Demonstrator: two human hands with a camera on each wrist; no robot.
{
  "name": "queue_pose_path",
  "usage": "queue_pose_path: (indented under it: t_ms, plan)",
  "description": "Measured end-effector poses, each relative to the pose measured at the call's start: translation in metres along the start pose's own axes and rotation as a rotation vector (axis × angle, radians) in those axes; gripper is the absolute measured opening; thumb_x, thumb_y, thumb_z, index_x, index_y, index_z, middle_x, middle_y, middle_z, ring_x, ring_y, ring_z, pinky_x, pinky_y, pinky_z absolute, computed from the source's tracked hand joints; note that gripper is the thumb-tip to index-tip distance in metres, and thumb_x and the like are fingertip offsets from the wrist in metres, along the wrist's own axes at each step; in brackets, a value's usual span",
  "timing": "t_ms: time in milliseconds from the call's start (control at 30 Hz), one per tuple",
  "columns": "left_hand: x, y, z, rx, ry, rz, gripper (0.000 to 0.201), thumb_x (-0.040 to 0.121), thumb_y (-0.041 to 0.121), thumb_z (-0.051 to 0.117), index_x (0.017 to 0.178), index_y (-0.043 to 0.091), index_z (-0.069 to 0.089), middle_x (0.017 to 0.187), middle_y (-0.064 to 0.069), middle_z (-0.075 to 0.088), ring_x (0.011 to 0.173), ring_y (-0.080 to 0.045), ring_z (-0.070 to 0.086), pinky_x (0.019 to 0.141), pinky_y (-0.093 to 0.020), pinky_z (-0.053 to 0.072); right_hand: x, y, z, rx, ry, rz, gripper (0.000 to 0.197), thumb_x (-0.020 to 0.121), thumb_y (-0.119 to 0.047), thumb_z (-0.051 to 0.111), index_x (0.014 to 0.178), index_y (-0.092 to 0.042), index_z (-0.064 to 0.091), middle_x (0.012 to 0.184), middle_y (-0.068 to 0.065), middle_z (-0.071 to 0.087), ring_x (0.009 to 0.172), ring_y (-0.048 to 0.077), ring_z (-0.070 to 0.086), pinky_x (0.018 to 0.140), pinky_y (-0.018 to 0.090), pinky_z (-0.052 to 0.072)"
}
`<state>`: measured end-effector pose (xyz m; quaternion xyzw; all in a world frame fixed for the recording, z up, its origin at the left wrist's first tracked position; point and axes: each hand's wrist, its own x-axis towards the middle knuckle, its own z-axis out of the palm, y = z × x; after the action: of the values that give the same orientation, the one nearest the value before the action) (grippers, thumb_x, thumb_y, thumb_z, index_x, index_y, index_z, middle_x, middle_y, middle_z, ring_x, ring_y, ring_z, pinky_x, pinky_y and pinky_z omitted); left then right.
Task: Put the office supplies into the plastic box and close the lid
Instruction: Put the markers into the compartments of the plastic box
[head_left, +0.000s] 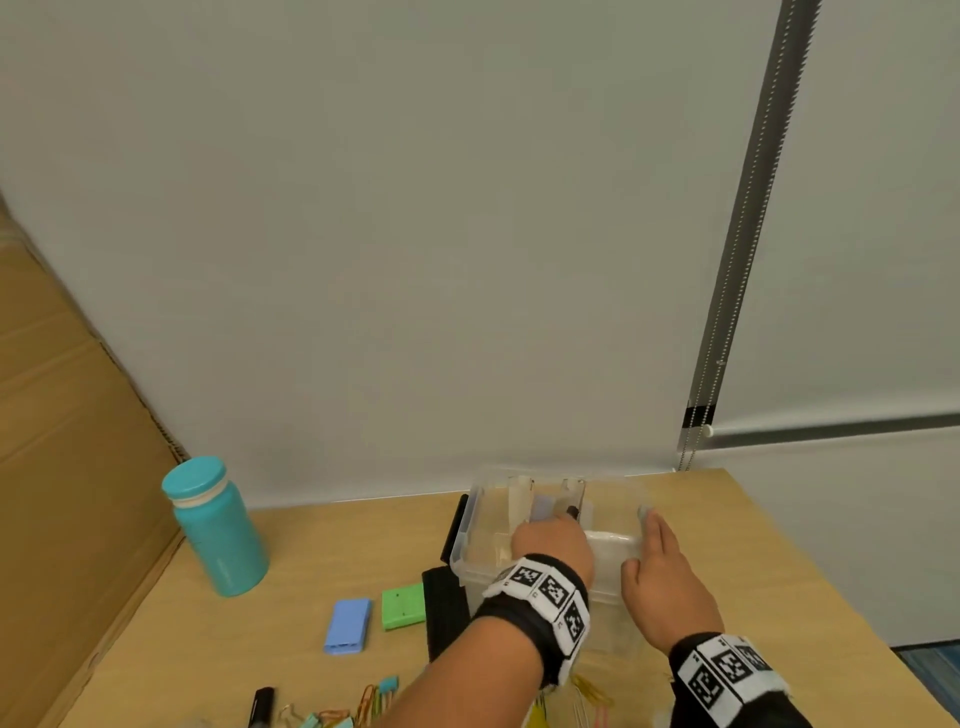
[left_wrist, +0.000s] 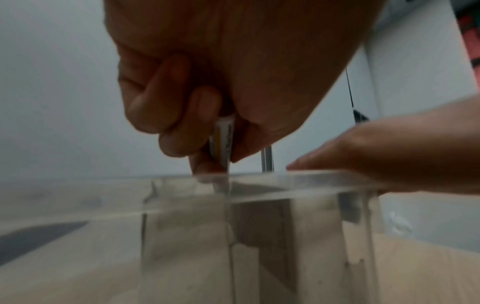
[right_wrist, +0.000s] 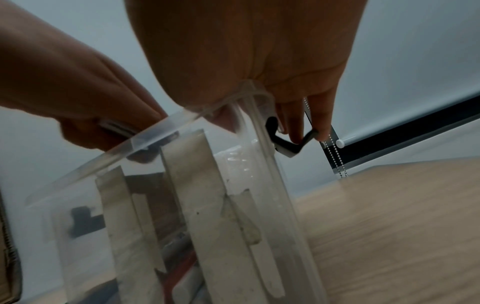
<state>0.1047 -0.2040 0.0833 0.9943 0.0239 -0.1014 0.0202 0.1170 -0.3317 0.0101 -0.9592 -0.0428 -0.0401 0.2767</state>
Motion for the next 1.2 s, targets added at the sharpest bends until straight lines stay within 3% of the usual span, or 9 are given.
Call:
queue_pose_path:
  t_ms: [300,467,533,700,800,933,1000,1100,1200]
  plan:
    - [0.007,-0.01,0.017,-0.003,-0.024,0.076,0.035,0.094,0.011,0.038,0.127,0.006,0.049,0.126,-0.014,0.057,0.12,-0.031,0.05,0.095,-0.042,0.043,-0.001,-0.004,-0.002,-0.049,-0.003,0.011,0.064,0.097,-0.026,0.032,0.153,-0.013,0.003,0.161,0.003,0.006,0.135,0.02,0.038,0.099,0.028,0.042]
    - [-0.041,-0.041,0.024,-0.24,0.272,0.292,0.042,0.099,0.033,0.032,0.139,0.021,0.038,0.136,0.001,0.048,0.125,-0.018,0.041,0.106,-0.035,0.037,-0.002,-0.005,-0.006,-0.06,-0.012,0.016,0.064,0.096,-0.028,0.033,0.152,-0.012,0.006,0.16,0.003,0.009,0.131,0.023,0.043,0.096,0.032,0.044]
    - [-0.067,-0.061,0.03,-0.341,0.328,0.29,0.043,0.099,0.036,0.032,0.14,0.027,0.035,0.138,0.008,0.044,0.126,-0.01,0.037,0.108,-0.029,0.031,-0.002,-0.004,-0.007,-0.07,-0.02,0.017,0.063,0.096,-0.028,0.032,0.152,-0.012,0.007,0.16,0.003,0.009,0.13,0.024,0.044,0.094,0.034,0.045]
    - [-0.116,-0.14,0.055,-0.357,0.374,0.065,0.033,0.097,0.036,0.038,0.129,0.034,0.046,0.128,0.016,0.05,0.117,-0.006,0.043,0.098,-0.027,0.033,0.001,0.0,-0.004,-0.065,-0.055,0.024,0.063,0.097,-0.028,0.032,0.152,-0.013,0.007,0.16,0.002,0.01,0.134,0.026,0.038,0.099,0.039,0.042]
    - [-0.138,-0.192,0.071,-0.289,0.344,-0.163,0.025,0.096,0.034,0.041,0.117,0.034,0.055,0.121,0.015,0.056,0.113,-0.009,0.049,0.092,-0.03,0.034,0.003,0.003,-0.002,-0.078,-0.064,0.02,0.062,0.097,-0.029,0.031,0.152,-0.013,0.008,0.16,0.002,0.01,0.134,0.027,0.039,0.099,0.041,0.042]
    - [-0.162,-0.241,0.09,-0.142,0.126,-0.47,0.02,0.093,0.037,0.043,0.103,0.029,0.059,0.109,0.005,0.063,0.101,-0.018,0.057,0.086,-0.033,0.041,0.001,0.001,-0.005,-0.1,-0.065,0.038,0.061,0.095,-0.028,0.033,0.151,-0.012,0.014,0.158,0.007,0.017,0.132,0.034,0.039,0.101,0.047,0.041]
    - [-0.17,-0.25,0.098,-0.066,-0.015,-0.55,0.022,0.092,0.041,0.043,0.097,0.026,0.057,0.105,0.002,0.064,0.097,-0.019,0.059,0.083,-0.032,0.044,-0.005,-0.007,-0.004,-0.211,-0.002,0.01,0.062,0.094,-0.027,0.038,0.15,-0.01,0.019,0.159,0.011,0.015,0.138,0.037,0.027,0.111,0.051,0.029]
    - [-0.173,-0.253,0.109,-0.056,-0.149,-0.609,0.026,0.09,0.044,0.047,0.101,0.023,0.057,0.105,0.001,0.065,0.096,-0.02,0.062,0.084,-0.031,0.049,-0.027,-0.039,-0.002,-0.251,0.196,-0.221,0.059,0.089,-0.023,0.051,0.143,-0.009,0.034,0.156,0.013,0.022,0.141,0.04,0.02,0.114,0.053,0.02]
    - [-0.169,-0.251,0.115,-0.089,-0.209,-0.639,0.027,0.088,0.045,0.051,0.103,0.024,0.057,0.103,0.002,0.065,0.093,-0.019,0.063,0.082,-0.03,0.05,-0.061,-0.086,0.008,-0.123,0.223,-0.596,0.037,0.088,-0.019,0.058,0.125,-0.015,0.054,0.137,0.007,0.047,0.13,0.028,0.039,0.107,0.046,0.038]
